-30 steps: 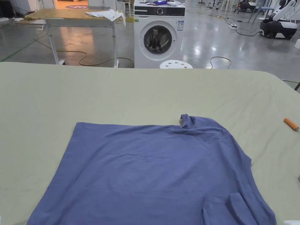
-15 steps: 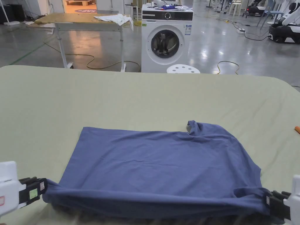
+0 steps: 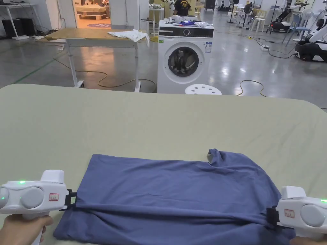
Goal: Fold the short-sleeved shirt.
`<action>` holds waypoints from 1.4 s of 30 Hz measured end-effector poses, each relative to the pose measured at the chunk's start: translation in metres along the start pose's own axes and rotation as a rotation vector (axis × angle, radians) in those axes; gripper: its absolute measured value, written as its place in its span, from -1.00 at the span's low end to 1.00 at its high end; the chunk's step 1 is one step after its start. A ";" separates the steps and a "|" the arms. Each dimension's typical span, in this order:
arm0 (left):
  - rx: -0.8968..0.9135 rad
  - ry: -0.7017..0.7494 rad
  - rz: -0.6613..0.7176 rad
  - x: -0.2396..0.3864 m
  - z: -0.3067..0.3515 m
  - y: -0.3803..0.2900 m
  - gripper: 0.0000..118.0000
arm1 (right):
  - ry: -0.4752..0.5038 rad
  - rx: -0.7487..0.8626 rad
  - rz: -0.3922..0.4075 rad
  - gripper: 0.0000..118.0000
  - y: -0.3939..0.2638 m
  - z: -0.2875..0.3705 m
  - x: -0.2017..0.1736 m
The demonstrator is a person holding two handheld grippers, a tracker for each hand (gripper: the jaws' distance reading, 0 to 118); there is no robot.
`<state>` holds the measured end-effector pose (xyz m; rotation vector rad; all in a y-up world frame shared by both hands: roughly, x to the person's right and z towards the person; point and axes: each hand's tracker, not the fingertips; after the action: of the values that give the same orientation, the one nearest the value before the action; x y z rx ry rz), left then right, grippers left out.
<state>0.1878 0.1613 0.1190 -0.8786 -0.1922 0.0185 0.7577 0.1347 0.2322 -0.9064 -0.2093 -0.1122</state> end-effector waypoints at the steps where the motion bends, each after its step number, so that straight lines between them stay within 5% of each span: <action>1: -0.002 0.000 -0.007 -0.001 -0.003 0.000 -0.94 | -0.001 0.000 0.000 -0.86 0.000 -0.001 0.000; 4: -0.001 0.025 -0.019 0.000 -0.004 0.001 -0.67 | -0.007 0.036 -0.006 -0.73 -0.004 0.008 -0.002; 7: 0.077 0.045 -0.031 -0.006 -0.002 0.003 -0.12 | -0.047 0.142 -0.003 -0.09 -0.003 0.026 -0.007; 9: 0.146 0.017 -0.048 -0.003 0.012 0.002 0.11 | -0.039 0.233 0.016 0.04 -0.002 0.040 -0.012; 17: 0.448 -0.023 -0.118 0.046 0.066 -0.025 0.02 | -0.018 0.604 -0.012 -0.04 -0.010 0.093 -0.058; 20: 0.560 0.009 -0.128 0.062 0.086 -0.039 -0.54 | -0.027 0.721 -0.013 -0.77 -0.019 0.111 -0.076; 22: 0.611 0.019 -0.114 0.071 0.096 -0.048 -0.88 | -0.039 0.769 0.002 -0.89 -0.024 0.120 -0.086; 24: 0.649 0.044 -0.116 0.079 0.106 -0.056 -1.00 | -0.035 0.803 0.020 -0.93 -0.030 0.126 -0.094; 31: 0.697 0.093 -0.112 0.075 0.136 -0.071 -1.00 | -0.046 0.854 0.038 -0.97 -0.041 0.145 -0.104; 42: 0.166 0.055 0.003 -0.003 0.072 -0.059 -0.90 | -0.014 0.755 0.065 -0.97 -0.045 0.138 -0.099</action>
<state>0.1690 0.1781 0.2088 -0.7135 -0.1362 0.0130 0.6344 0.2173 0.3269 -0.1612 -0.2121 0.0367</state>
